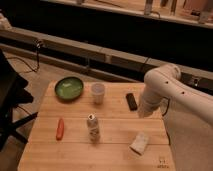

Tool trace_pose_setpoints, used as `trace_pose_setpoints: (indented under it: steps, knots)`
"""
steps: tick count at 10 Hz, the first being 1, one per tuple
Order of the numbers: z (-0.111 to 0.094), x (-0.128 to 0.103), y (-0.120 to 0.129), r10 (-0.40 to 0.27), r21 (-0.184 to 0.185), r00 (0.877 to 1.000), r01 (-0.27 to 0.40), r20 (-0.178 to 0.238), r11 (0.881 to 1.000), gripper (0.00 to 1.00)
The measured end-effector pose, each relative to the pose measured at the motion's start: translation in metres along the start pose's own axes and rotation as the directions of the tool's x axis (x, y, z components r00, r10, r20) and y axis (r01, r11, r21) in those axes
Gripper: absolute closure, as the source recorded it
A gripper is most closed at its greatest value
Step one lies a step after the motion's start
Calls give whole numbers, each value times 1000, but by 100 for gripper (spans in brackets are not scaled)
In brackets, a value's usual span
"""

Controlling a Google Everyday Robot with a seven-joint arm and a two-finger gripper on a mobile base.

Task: Knock the bottle over

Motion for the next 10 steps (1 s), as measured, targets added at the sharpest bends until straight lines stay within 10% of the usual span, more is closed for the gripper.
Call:
trace_pose_setpoints:
  steps: [4, 10]
  knots:
    - [4, -25, 3, -137, 12, 990, 137, 43, 991, 83]
    - [22, -119, -9, -354, 51, 923, 350, 153, 935, 83]
